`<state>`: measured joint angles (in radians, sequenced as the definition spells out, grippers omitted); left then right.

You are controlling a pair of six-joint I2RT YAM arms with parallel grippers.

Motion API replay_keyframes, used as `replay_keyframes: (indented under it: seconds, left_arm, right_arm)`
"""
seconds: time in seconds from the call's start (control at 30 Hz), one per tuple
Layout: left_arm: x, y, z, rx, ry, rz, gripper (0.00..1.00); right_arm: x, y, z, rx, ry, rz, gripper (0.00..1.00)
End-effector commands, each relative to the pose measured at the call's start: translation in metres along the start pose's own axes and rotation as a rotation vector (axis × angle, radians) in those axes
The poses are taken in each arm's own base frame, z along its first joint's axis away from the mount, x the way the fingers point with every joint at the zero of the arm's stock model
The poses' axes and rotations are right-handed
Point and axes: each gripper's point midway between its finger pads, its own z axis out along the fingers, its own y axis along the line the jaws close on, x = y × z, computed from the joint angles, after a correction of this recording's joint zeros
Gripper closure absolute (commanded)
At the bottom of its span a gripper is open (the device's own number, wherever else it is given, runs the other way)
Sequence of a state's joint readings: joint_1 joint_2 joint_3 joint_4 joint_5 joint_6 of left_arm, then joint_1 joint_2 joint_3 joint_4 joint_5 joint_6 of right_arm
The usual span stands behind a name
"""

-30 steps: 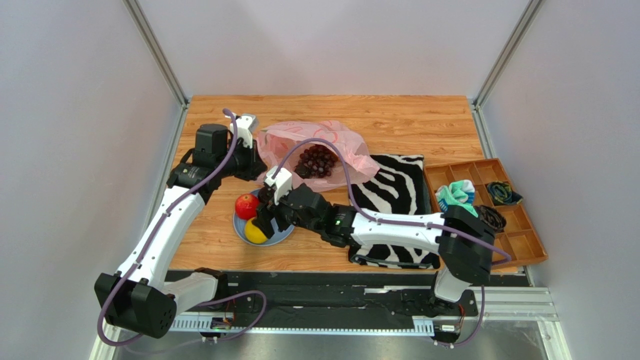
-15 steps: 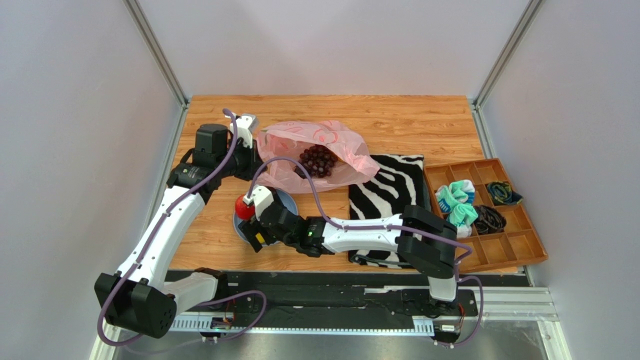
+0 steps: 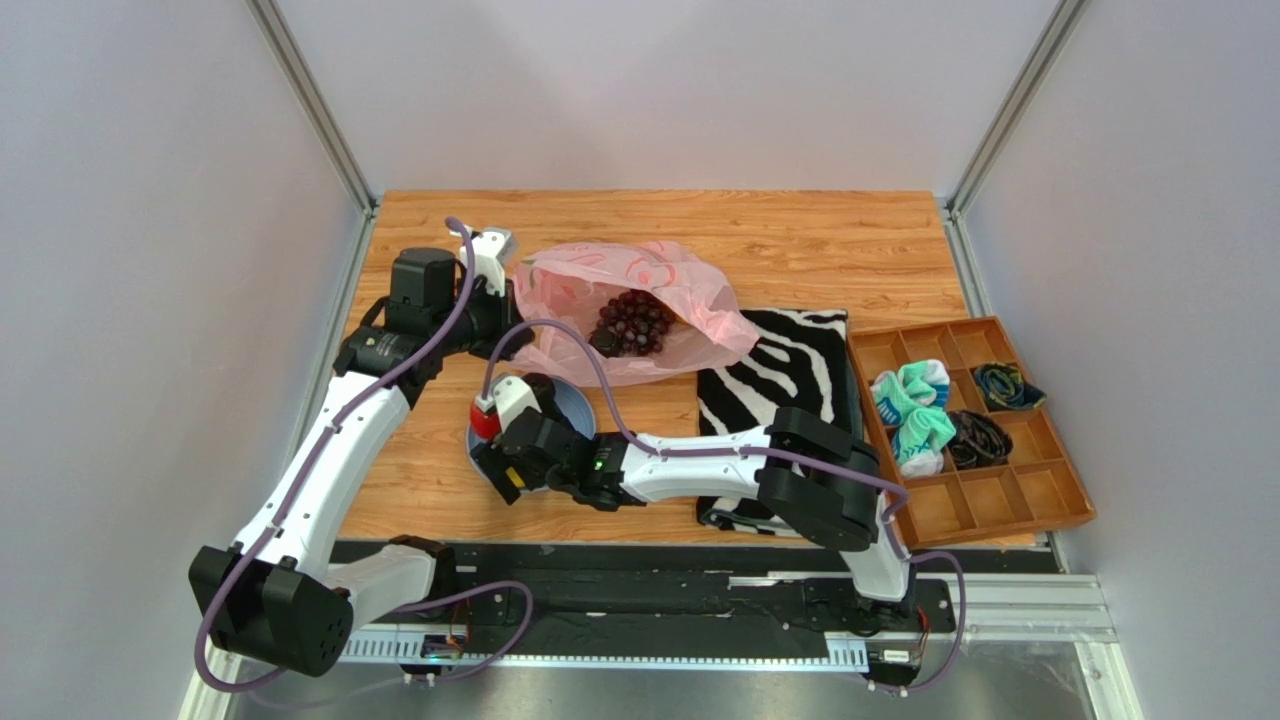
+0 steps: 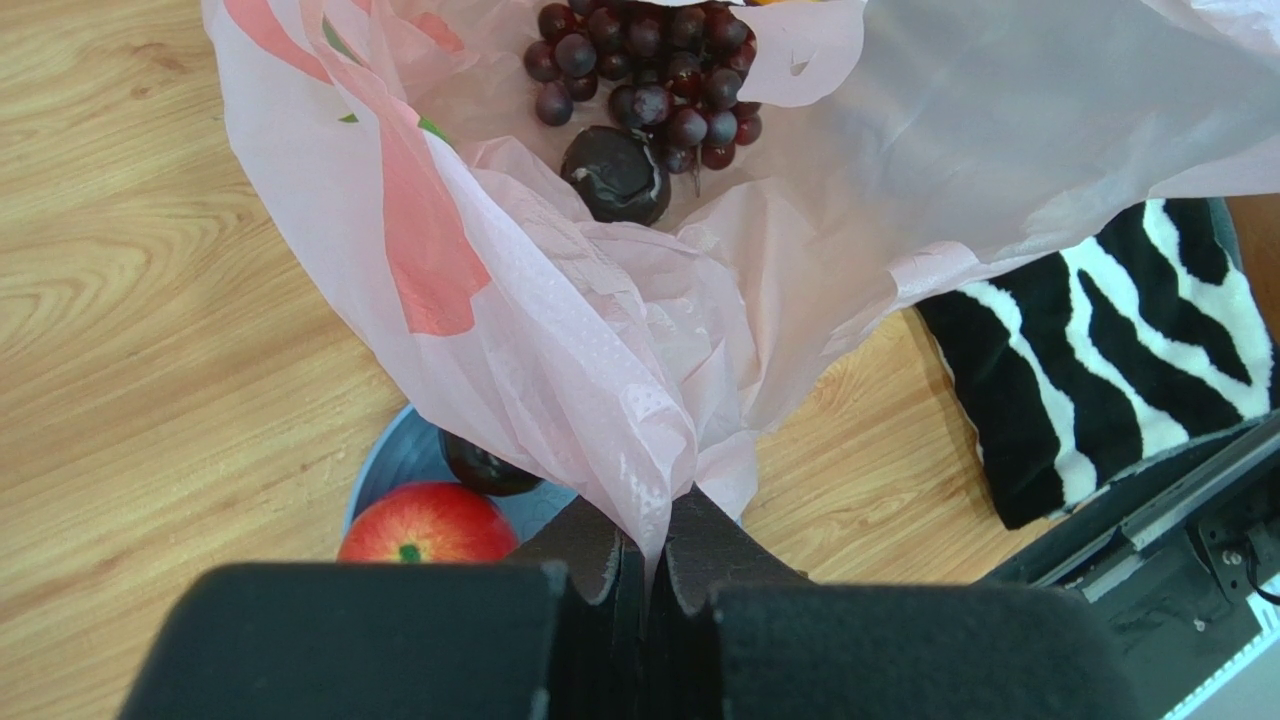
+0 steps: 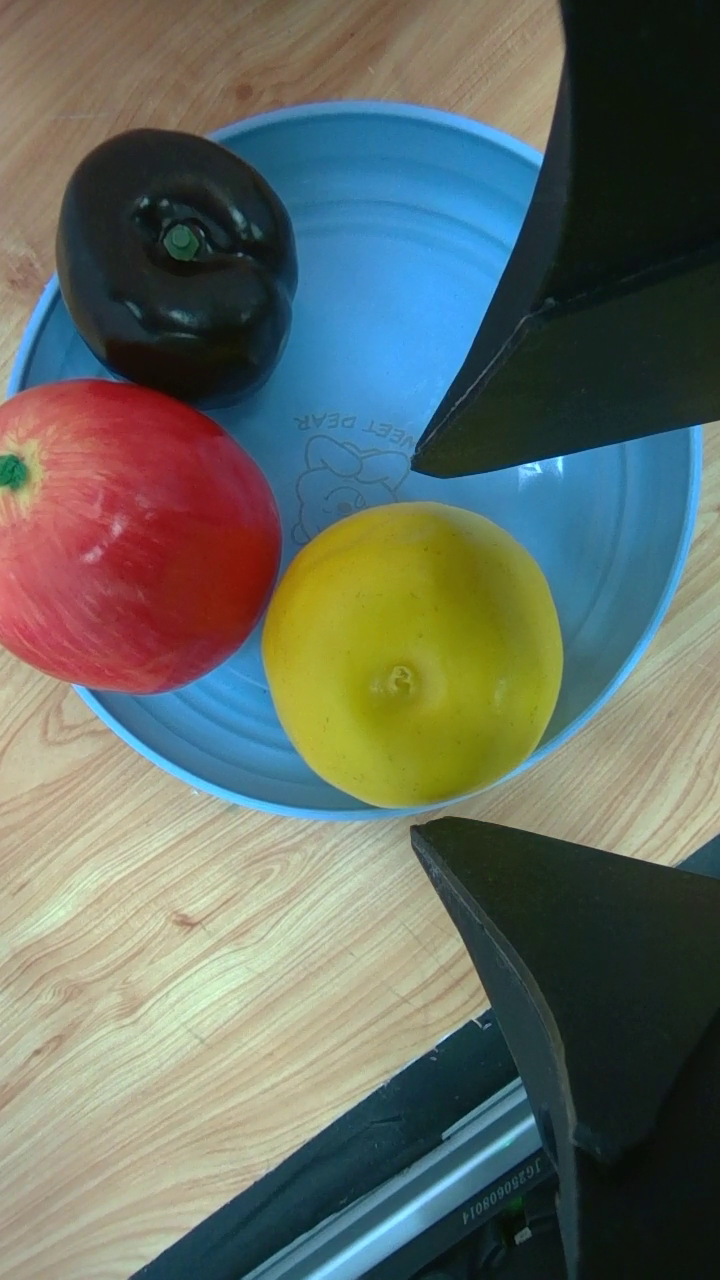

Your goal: Place the fruits into the plastic bag

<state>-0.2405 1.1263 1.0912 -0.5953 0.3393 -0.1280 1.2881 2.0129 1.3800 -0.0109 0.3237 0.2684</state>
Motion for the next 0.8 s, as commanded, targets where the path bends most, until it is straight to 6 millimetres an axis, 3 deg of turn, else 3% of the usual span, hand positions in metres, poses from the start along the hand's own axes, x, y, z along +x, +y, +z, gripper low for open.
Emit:
replay_keyframes:
  seconds: [0.0,0.3,0.43,0.63,0.67,0.77]
  left_arm:
    - [-0.011,-0.003,-0.004,0.010,-0.032,0.001,1.00]
    - [-0.011,-0.003,-0.004,0.011,-0.032,0.002,1.00]
    - [-0.011,-0.003,-0.003,0.009,-0.030,0.002,1.00]
    - [-0.011,-0.003,-0.004,0.011,-0.032,0.002,1.00]
    - [-0.011,-0.003,-0.004,0.013,-0.032,0.002,1.00]
    - [-0.011,-0.004,-0.004,0.014,-0.031,0.001,1.00]
  right_arm:
    - [-0.014,0.005,0.008,0.010,-0.039,0.025,0.12]
    - [-0.001,0.001,0.015,0.037,0.002,0.020,0.17]
    - [-0.003,-0.005,0.011,0.063,-0.013,0.019,0.32]
    - [-0.017,-0.011,-0.008,0.064,-0.072,0.032,0.37]
    - [-0.030,-0.012,-0.018,0.063,-0.098,0.043,0.37]
    - [-0.040,-0.020,-0.038,0.081,-0.119,0.044,0.37]
